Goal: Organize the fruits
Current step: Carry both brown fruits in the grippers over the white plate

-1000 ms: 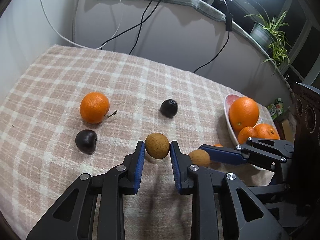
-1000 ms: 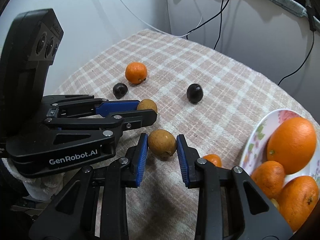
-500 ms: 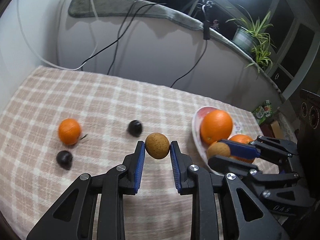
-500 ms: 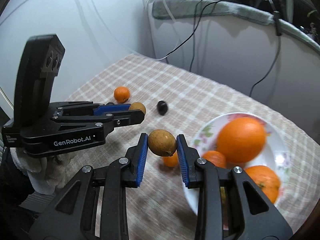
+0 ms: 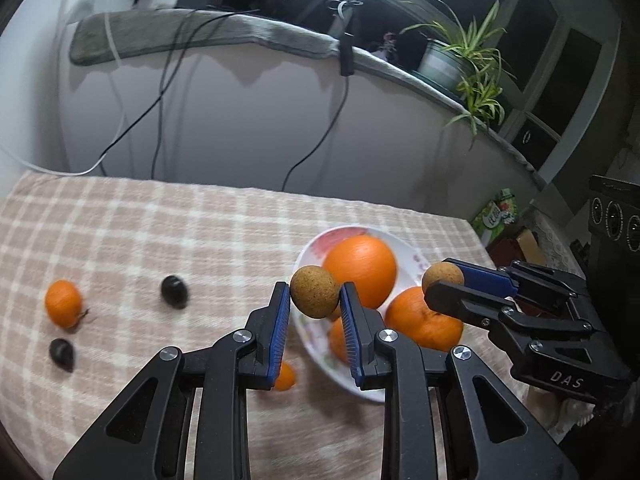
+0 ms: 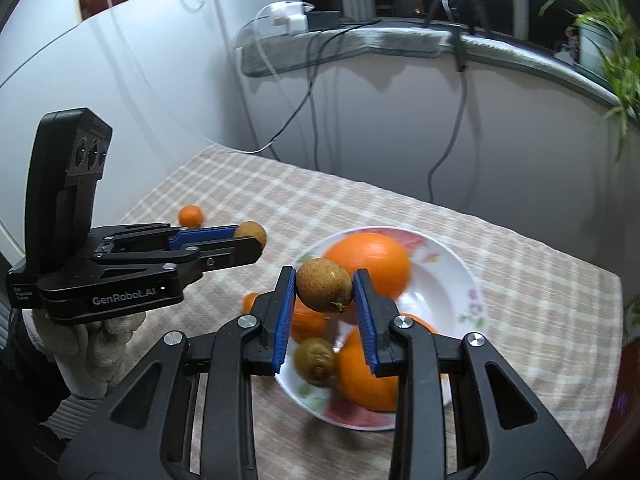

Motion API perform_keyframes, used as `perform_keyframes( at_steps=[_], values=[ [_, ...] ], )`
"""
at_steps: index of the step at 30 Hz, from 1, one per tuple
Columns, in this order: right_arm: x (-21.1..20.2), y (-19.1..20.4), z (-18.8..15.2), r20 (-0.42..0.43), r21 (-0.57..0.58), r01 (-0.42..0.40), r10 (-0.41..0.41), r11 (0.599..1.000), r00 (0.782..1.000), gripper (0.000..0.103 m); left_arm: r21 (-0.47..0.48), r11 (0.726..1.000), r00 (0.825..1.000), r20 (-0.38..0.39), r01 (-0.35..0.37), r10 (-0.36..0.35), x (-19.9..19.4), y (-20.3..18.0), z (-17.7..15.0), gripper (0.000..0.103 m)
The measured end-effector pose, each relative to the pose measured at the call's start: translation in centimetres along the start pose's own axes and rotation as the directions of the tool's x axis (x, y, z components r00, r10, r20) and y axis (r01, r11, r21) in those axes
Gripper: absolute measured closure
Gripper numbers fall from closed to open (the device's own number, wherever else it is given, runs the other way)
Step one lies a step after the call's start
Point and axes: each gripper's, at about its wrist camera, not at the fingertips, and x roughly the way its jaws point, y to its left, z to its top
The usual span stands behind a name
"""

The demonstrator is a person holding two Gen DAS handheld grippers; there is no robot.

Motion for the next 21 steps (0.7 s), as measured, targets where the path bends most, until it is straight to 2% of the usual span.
perform_keyframes(
  at_steps=[21],
  values=[
    [-0.6, -7.5, -1.7, -0.01, 0.126, 0.05, -0.05, 0.991, 0.999, 0.073, 0.111, 0.992, 0.998, -0.046, 0.052, -0.047, 4.8, -6.5, 2.2, 0.079]
  ],
)
